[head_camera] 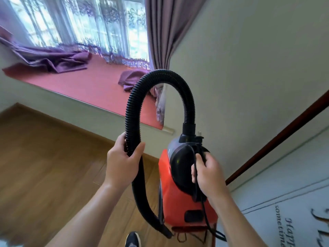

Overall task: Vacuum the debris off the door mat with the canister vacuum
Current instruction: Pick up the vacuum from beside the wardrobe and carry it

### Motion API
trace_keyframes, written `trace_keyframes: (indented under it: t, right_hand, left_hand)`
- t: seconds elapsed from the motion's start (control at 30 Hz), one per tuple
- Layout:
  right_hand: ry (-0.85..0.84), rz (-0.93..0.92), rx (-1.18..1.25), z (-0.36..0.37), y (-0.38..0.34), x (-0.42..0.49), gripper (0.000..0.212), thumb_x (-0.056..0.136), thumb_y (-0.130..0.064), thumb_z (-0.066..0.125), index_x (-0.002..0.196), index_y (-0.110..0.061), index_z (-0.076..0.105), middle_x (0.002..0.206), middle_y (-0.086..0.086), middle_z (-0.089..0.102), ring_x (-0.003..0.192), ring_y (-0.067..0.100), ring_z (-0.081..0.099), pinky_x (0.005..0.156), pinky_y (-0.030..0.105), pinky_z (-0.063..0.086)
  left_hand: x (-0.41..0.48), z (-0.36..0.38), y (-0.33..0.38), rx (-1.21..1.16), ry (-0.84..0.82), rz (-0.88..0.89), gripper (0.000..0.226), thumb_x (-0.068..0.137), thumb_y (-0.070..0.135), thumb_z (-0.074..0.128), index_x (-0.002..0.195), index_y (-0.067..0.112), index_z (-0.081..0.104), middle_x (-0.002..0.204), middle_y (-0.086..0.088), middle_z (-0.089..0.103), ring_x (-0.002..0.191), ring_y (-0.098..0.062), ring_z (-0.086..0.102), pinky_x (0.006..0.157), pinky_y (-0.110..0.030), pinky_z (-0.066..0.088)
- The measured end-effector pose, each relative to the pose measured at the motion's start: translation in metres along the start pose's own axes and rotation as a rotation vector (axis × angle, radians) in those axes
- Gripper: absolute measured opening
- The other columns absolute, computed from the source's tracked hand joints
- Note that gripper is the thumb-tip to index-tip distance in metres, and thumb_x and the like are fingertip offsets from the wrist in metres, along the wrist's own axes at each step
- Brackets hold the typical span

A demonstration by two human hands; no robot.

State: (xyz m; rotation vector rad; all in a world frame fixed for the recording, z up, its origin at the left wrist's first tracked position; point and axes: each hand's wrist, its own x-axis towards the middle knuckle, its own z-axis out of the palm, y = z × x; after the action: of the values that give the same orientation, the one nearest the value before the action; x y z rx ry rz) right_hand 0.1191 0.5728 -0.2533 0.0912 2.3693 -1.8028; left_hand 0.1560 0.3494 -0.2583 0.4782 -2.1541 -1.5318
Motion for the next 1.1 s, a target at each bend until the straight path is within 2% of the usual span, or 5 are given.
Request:
trace_keyframes:
  t: [0.17, 0.43, 0.77, 0.87, 1.1]
  right_hand:
    - [-0.027, -0.074, 0.013, 0.01, -0.067, -0.014, 0.031, 0.108, -0.021, 0.043, 0.079, -0.014, 0.051, 0.056, 0.003, 0.05, 0.044, 0.017, 0.046, 0.044, 0.026, 0.043]
    - [-0.045, -0.188, -0.003, 0.04, -0.159, -0.042, 0.034, 0.107, -0.02, 0.043, 0.076, -0.01, 0.05, 0.054, 0.005, 0.051, 0.042, 0.018, 0.046, 0.046, 0.028, 0.042]
    - [-0.03, -0.291, 0.021, 0.113, -0.245, -0.104, 0.031, 0.106, -0.02, 0.045, 0.081, -0.008, 0.058, 0.052, 0.001, 0.057, 0.038, 0.016, 0.046, 0.042, 0.026, 0.041]
    - [-0.026, -0.314, 0.064, 0.138, -0.267, -0.13, 0.03, 0.107, -0.021, 0.046, 0.088, -0.005, 0.062, 0.053, 0.001, 0.058, 0.04, 0.017, 0.047, 0.042, 0.026, 0.042]
    - [-0.108, -0.401, 0.094, 0.191, -0.31, -0.179, 0.03, 0.107, -0.023, 0.047, 0.088, -0.006, 0.063, 0.052, -0.001, 0.058, 0.04, 0.017, 0.05, 0.044, 0.028, 0.043]
  left_hand:
    - [0.002, -0.046, 0.05, 0.003, 0.083, 0.037, 0.014, 0.094, 0.024, 0.072, 0.104, 0.028, 0.062, 0.078, 0.001, 0.067, 0.07, -0.016, 0.062, 0.068, -0.038, 0.055]
    - [0.013, -0.123, 0.109, 0.032, 0.154, 0.08, 0.017, 0.094, 0.033, 0.071, 0.107, 0.027, 0.061, 0.082, 0.003, 0.068, 0.071, -0.014, 0.065, 0.071, -0.044, 0.059]
    - [0.022, -0.239, 0.139, 0.031, 0.256, 0.173, 0.022, 0.09, 0.037, 0.075, 0.102, 0.021, 0.067, 0.081, 0.003, 0.069, 0.073, -0.017, 0.067, 0.066, -0.038, 0.057]
    - [0.022, -0.278, 0.147, 0.015, 0.281, 0.202, 0.019, 0.09, 0.038, 0.075, 0.101, 0.024, 0.066, 0.079, 0.002, 0.069, 0.072, -0.021, 0.067, 0.066, -0.041, 0.055]
    - [0.007, -0.359, 0.176, 0.045, 0.394, 0.307, 0.016, 0.092, 0.036, 0.073, 0.092, 0.04, 0.058, 0.08, 0.006, 0.069, 0.073, -0.011, 0.066, 0.064, -0.026, 0.051]
